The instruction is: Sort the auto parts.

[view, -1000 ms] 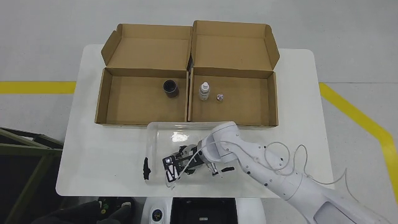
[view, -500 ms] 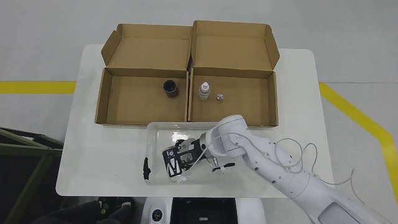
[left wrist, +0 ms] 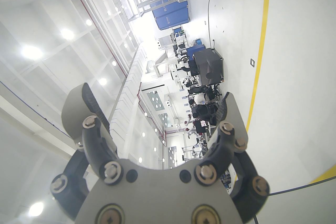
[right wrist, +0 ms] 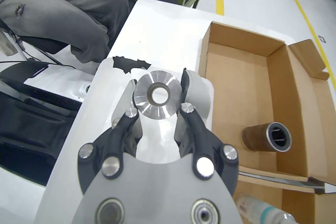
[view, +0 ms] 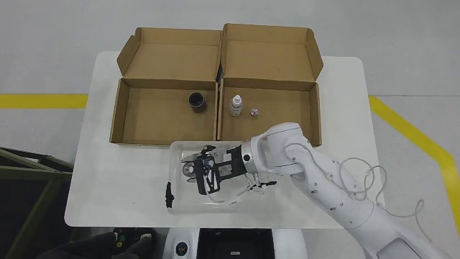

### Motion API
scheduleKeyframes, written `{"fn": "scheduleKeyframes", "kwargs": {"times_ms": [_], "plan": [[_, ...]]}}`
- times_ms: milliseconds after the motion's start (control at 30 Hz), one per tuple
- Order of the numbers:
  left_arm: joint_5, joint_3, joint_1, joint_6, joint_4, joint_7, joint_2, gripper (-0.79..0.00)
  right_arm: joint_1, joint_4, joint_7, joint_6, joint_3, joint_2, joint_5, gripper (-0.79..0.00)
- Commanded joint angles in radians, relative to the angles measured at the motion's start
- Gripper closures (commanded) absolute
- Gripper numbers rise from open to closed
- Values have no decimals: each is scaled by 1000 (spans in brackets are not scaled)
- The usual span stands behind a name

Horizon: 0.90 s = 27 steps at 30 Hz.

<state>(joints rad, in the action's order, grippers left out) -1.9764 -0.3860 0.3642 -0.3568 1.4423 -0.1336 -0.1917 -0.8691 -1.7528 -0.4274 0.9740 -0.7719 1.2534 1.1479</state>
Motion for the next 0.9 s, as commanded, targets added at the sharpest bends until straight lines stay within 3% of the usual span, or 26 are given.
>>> {"fn": "scheduleKeyframes", "kwargs": {"times_ms": [0, 867], "plan": [[0, 0, 0, 0, 0, 0, 0, -785, 2, -11, 10, 0, -21, -4, 0, 0], [0, 0, 0, 0, 0, 0, 0, -785, 37, -118, 186, -81, -201, -23, 18, 0]]}}
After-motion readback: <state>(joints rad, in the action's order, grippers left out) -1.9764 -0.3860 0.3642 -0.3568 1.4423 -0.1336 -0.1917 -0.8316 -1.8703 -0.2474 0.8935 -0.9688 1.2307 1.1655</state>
